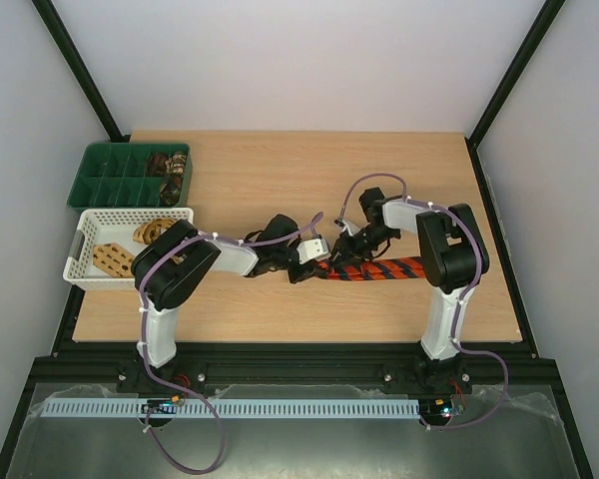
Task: Roll the ties
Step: Roll the tie at the center of the board.
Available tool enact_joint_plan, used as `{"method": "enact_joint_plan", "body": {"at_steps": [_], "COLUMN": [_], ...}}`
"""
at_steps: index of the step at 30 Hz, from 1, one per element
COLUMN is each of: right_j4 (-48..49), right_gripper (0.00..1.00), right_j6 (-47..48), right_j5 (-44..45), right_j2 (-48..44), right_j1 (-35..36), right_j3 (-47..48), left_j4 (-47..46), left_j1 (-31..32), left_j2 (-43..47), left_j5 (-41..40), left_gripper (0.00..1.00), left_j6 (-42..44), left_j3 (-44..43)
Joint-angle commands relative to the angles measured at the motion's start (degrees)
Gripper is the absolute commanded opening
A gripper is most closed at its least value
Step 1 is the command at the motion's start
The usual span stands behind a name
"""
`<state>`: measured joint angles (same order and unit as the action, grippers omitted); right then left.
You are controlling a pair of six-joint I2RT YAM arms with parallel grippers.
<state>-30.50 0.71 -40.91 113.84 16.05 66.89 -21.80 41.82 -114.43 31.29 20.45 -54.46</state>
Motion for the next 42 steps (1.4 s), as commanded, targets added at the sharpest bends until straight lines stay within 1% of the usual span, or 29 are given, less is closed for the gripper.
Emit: {"method": "enact_joint_plan", "body": {"at_steps": [1, 3, 6, 8, 11, 17, 20, 23, 27, 28, 30, 31, 32, 34, 35, 37, 38, 40, 42], "right_j4": [-3.1, -6.0, -8.6, -8.9, -8.4, -7.4, -7.0, -6.3, -5.9, -4.9, -2.9, -2.7, -2.7, -3.5, -3.8, -4.4, -4.4, -4.6, -5.0], "right_gripper": [0.34, 0.42, 0.48, 0.50, 0.51, 0.53, 0.49, 0.41, 0.39, 0.32, 0.10, 0.03, 0.01, 0.01, 0.01, 0.01, 0.01, 0.01, 0.01], "right_j6": [-0.1, 0.7, 1.0, -0.1, -1.3, -1.3, -0.7, 0.0, 0.8, 0.8, 0.1, 0.0, -0.1, 0.3, 0.5, 1.4, 1.5, 1.9, 1.9], "right_j5": [3.4, 0.9, -3.8, -7.8, -11.3, -13.4, -11.4, -6.9, -2.2, -1.2, 0.7, 1.2, 1.6, 2.5, 2.8, 3.9, 4.6, 5.7, 6.5], "right_j2": [0.2, -1.2, -3.1, -3.9, -4.4, -4.8, -4.6, -3.3, -1.3, -1.7, -2.5, -2.6, -2.5, -2.0, -1.8, -1.5, -1.6, -1.4, -1.1], "right_j1": [-1.8, -2.6, -2.7, -2.6, -2.0, -1.2, -0.2, 0.9, 1.0, 1.0, 0.9, 0.9, 0.9, 0.7, 0.6, 0.2, 0.0, -0.7, -1.3], "right_j3": [1.3, 2.1, 2.4, 2.5, 2.8, 2.2, 1.2, -0.3, -1.5, -2.0, -2.5, -2.4, -2.2, -2.1, -2.2, -3.0, -3.5, -4.5, -5.2], "left_j4": [10.6, 12.7, 14.0, 14.3, 14.7, 17.4, 18.6, 18.4, 18.5, 18.5, 18.5, 18.4, 18.2, 17.7, 17.4, 16.4, 16.0, 14.1, 11.7], "left_j1": [0.3, 0.2, 0.3, 0.5, 0.7, 0.7, 0.8, 0.7, 0.7, 0.7, 0.7, 0.7, 0.7, 0.7, 0.7, 0.4, 0.2, -0.3, -0.5], "left_j2": [0.6, 0.7, 1.0, 1.0, 1.0, 0.0, -0.8, -1.0, -0.9, -0.9, -0.6, -0.5, -0.3, 0.0, 0.2, 0.8, 1.3, 2.4, 3.5], "left_j5": [-8.3, -9.8, -9.5, -8.8, -7.9, -6.2, -6.3, -6.4, -6.3, -6.2, -6.0, -5.9, -5.9, -5.8, -5.6, -4.8, -3.8, -1.7, 0.1], "left_gripper": [0.29, 0.29, 0.29, 0.29, 0.29, 0.31, 0.31, 0.31, 0.32, 0.32, 0.32, 0.33, 0.33, 0.38, 0.43, 0.58, 0.62, 0.69, 0.74], "left_j6": [10.6, 11.5, 11.2, 10.9, 11.4, 14.5, 14.3, 13.5, 12.9, 12.9, 12.9, 12.9, 12.9, 12.6, 12.4, 11.6, 10.8, 9.0, 7.2], "left_j3": [1.4, 1.5, 1.5, 1.3, 1.1, 0.6, -0.4, -0.7, -1.1, -1.0, -0.9, -0.9, -0.8, -0.9, -1.0, -1.5, -1.9, -2.2, -2.2]}}
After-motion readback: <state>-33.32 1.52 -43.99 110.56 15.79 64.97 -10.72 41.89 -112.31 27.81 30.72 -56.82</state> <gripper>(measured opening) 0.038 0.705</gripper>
